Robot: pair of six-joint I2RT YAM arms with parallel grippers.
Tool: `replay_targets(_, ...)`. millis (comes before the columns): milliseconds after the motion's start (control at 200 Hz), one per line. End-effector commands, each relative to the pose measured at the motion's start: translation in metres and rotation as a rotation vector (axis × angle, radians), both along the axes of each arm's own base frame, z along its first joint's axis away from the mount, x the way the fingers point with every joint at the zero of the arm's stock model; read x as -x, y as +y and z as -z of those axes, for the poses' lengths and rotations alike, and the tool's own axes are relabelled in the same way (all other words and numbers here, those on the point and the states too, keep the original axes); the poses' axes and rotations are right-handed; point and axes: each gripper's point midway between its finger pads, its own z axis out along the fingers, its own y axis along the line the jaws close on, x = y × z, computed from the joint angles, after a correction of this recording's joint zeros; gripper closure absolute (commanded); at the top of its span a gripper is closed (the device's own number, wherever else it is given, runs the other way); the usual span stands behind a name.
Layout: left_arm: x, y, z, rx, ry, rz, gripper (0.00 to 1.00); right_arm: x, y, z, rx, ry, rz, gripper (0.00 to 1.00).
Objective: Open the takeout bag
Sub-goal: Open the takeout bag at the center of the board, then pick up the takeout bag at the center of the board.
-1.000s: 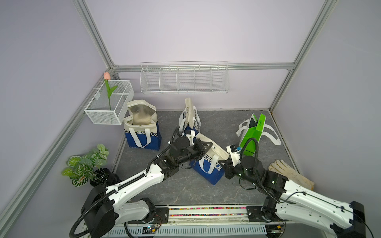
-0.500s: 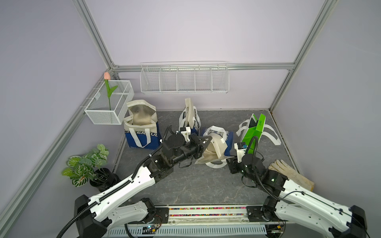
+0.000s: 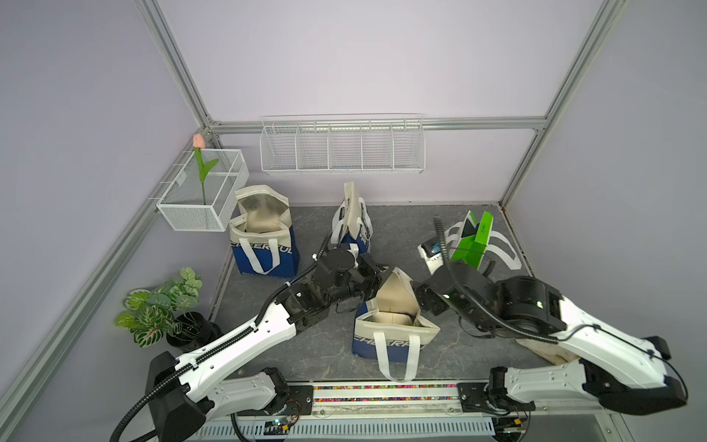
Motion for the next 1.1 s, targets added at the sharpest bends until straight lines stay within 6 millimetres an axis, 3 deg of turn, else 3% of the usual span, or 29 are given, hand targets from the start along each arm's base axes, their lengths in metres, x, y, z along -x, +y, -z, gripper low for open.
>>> replay_targets(0,-0.002,0.000,-0.047,0.085,-0.086,-0.005,1.00,0.000,-0.009,-0.001,0.165,-0.007,-0.047,0.11)
replay_targets(270,-0.002,-0.002,-0.052,0.087,-0.093,-0.001,1.00,-0.005,0.002,0.002,0.217,-0.011,-0.073,0.09)
replay_targets(470,-0.004,-0.004,-0.050,0.081,-0.091,0.000,1.00,-0.026,0.002,0.016,0.310,0.005,-0.006,0.18)
replay_targets(610,-0.005,-0.004,-0.047,0.071,-0.089,-0.001,1.00,-0.032,0.000,0.014,0.325,0.022,0.021,0.38)
replay_targets(830,-0.007,0.003,-0.040,-0.004,-0.114,-0.011,1.00,-0.033,-0.009,0.007,0.253,0.096,0.034,0.91)
replay_targets(885,-0.007,0.004,-0.040,-0.027,-0.133,-0.004,1.00,-0.033,-0.013,0.006,0.224,0.117,0.040,0.93)
replay_targets(1010,0.000,0.006,-0.047,-0.164,-0.254,0.087,0.58,-0.030,-0.014,0.004,0.098,0.207,0.029,0.93)
replay_targets(1095,0.017,0.014,-0.050,-0.317,-0.372,0.224,0.45,-0.027,-0.013,0.005,0.012,0.273,0.022,0.93)
